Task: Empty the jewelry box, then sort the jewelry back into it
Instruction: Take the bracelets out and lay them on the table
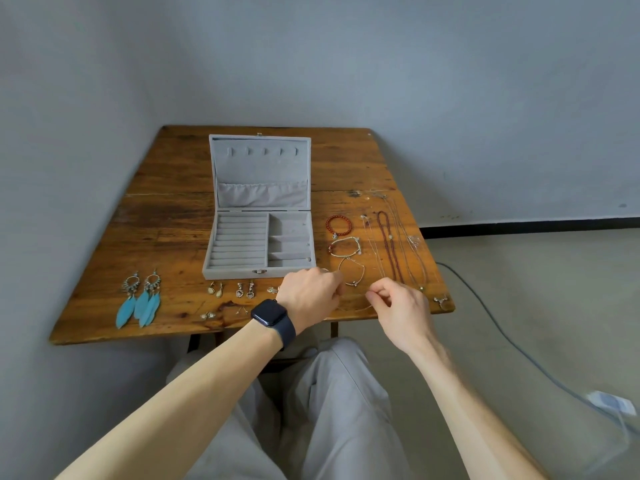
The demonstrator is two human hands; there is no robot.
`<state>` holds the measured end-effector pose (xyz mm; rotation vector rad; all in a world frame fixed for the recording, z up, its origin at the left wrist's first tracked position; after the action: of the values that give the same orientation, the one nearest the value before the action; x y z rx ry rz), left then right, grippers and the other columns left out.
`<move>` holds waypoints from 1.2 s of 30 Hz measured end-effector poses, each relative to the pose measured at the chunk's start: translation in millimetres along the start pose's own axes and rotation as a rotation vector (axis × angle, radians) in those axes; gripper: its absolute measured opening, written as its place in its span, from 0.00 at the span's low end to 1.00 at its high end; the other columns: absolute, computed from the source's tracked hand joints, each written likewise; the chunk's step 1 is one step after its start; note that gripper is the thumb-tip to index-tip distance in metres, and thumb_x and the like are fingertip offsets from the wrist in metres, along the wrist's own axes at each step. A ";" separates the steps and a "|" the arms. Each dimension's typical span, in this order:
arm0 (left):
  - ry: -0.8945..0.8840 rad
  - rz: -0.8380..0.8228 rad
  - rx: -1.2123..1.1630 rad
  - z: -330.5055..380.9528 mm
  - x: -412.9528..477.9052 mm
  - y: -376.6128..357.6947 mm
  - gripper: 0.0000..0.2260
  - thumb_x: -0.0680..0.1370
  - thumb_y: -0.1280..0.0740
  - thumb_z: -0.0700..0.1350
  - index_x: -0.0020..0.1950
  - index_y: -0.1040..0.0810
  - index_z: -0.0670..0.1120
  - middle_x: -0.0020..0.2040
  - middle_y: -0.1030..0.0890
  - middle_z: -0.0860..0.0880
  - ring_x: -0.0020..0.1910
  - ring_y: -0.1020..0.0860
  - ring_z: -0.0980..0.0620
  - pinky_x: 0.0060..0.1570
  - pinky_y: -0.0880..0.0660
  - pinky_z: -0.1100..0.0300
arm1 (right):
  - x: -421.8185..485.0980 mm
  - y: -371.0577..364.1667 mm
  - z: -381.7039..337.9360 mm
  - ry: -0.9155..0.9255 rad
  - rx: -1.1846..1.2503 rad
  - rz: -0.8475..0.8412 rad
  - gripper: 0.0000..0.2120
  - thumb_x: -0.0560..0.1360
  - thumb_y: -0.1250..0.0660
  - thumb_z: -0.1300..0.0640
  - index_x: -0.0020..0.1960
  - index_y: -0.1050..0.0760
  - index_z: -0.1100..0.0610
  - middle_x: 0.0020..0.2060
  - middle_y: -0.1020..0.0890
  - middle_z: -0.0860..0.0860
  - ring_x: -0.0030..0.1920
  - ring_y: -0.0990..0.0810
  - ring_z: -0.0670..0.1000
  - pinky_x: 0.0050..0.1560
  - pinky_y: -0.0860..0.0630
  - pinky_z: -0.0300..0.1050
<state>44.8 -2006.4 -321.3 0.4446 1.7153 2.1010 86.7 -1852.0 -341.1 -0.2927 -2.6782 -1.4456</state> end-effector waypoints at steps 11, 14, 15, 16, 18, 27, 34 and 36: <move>-0.038 -0.002 0.142 5.2 9.4 -13.4 0.09 0.82 0.41 0.46 0.56 0.21 0.51 0.52 0.20 0.50 0.47 0.20 0.45 0.40 0.26 0.55 | 4.5 -8.3 3.1 0.164 -0.241 0.124 0.02 0.74 0.26 0.56 0.44 0.18 0.52 0.37 0.19 0.48 0.39 0.25 0.54 0.36 0.35 0.41; -0.057 0.041 0.144 7.2 6.6 -10.8 0.10 0.83 0.41 0.47 0.58 0.22 0.50 0.53 0.20 0.50 0.48 0.20 0.45 0.39 0.29 0.56 | 2.9 -10.1 8.8 0.138 -0.197 0.136 0.06 0.74 0.26 0.55 0.50 0.17 0.53 0.41 0.17 0.48 0.42 0.24 0.54 0.40 0.34 0.42; -0.066 0.062 0.142 7.5 4.7 -9.1 0.11 0.83 0.42 0.48 0.59 0.22 0.50 0.53 0.20 0.49 0.49 0.20 0.45 0.40 0.28 0.56 | 1.5 -10.1 10.7 0.125 -0.172 0.138 0.07 0.75 0.28 0.55 0.53 0.18 0.54 0.44 0.16 0.49 0.43 0.24 0.54 0.41 0.33 0.43; -0.080 0.087 0.138 7.9 2.4 -7.9 0.11 0.83 0.42 0.48 0.60 0.22 0.50 0.54 0.20 0.49 0.50 0.21 0.45 0.41 0.27 0.56 | -1.1 -9.6 11.8 0.118 -0.153 0.146 0.08 0.76 0.29 0.56 0.54 0.18 0.54 0.45 0.16 0.49 0.44 0.24 0.54 0.44 0.32 0.44; -0.141 0.147 0.127 9.5 -4.2 -7.4 0.11 0.83 0.42 0.48 0.60 0.23 0.49 0.54 0.20 0.49 0.51 0.22 0.46 0.41 0.28 0.56 | -11.0 -7.8 10.3 0.134 -0.142 0.187 0.08 0.75 0.29 0.58 0.54 0.18 0.55 0.47 0.17 0.50 0.46 0.24 0.53 0.46 0.31 0.45; -0.323 0.207 0.212 20.9 -30.0 -26.6 0.11 0.75 0.31 0.48 0.57 0.17 0.49 0.54 0.17 0.50 0.49 0.22 0.47 0.43 0.23 0.53 | -43.5 -24.3 0.6 0.240 -0.236 0.120 0.17 0.75 0.33 0.57 0.63 0.20 0.55 0.60 0.20 0.46 0.58 0.26 0.52 0.57 0.25 0.50; -0.284 0.197 0.249 20.9 -36.3 -28.4 0.10 0.75 0.30 0.48 0.54 0.16 0.49 0.53 0.16 0.50 0.48 0.21 0.47 0.43 0.26 0.54 | -43.0 -23.1 2.5 0.249 -0.260 0.109 0.15 0.74 0.31 0.58 0.60 0.19 0.55 0.59 0.18 0.46 0.58 0.26 0.52 0.57 0.24 0.52; -0.282 0.187 0.260 21.3 -36.8 -28.8 0.10 0.76 0.32 0.48 0.55 0.17 0.48 0.54 0.16 0.49 0.49 0.22 0.47 0.45 0.26 0.54 | -43.0 -22.8 1.1 0.246 -0.264 0.109 0.15 0.73 0.31 0.58 0.59 0.19 0.55 0.58 0.18 0.47 0.58 0.26 0.52 0.56 0.24 0.51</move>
<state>89.9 -2001.1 -345.2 0.9632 1.8377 1.8295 124.0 -1868.8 -367.5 -0.2546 -2.2477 -1.6792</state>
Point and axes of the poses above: each hand's wrist, its own x-axis towards the middle knuckle, its own y-axis out of the back of the hand, z = x × y, the point moved 8 cm from there along x, towards the middle knuckle
